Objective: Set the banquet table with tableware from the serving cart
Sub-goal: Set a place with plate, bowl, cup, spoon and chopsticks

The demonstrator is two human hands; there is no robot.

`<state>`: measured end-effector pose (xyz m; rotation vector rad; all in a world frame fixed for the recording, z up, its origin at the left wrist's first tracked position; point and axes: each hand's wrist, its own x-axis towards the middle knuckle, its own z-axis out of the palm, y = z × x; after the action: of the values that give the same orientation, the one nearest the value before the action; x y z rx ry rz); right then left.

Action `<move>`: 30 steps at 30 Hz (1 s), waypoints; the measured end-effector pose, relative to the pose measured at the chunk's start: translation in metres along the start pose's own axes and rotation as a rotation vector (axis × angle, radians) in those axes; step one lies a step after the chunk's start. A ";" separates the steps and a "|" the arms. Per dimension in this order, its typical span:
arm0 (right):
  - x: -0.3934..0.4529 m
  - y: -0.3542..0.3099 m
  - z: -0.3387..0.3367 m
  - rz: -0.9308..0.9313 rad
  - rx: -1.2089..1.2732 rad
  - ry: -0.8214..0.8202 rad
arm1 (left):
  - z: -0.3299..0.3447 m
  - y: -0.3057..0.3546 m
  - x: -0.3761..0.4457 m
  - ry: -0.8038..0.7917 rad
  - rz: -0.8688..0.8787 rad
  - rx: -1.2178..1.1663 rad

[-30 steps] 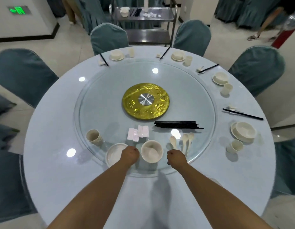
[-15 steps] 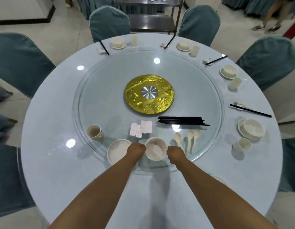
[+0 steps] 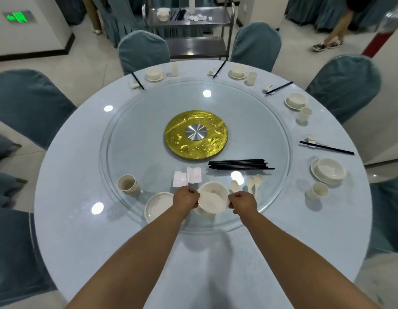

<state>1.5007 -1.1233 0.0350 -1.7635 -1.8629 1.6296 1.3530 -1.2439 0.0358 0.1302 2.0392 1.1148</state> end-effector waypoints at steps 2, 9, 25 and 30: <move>-0.004 0.012 -0.017 0.035 0.084 0.029 | 0.014 0.002 -0.006 -0.026 0.010 0.031; -0.016 0.069 -0.090 0.145 0.163 0.134 | 0.097 0.000 -0.031 -0.167 0.026 0.063; -0.033 0.216 -0.169 0.425 0.341 0.373 | 0.204 -0.040 -0.052 -0.355 -0.013 0.259; -0.030 0.231 -0.160 0.470 0.313 0.354 | 0.200 -0.053 -0.049 -0.335 -0.047 0.276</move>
<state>1.7703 -1.1078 -0.0459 -2.2613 -1.0333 1.4940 1.5368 -1.1634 -0.0350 0.3797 1.8703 0.7211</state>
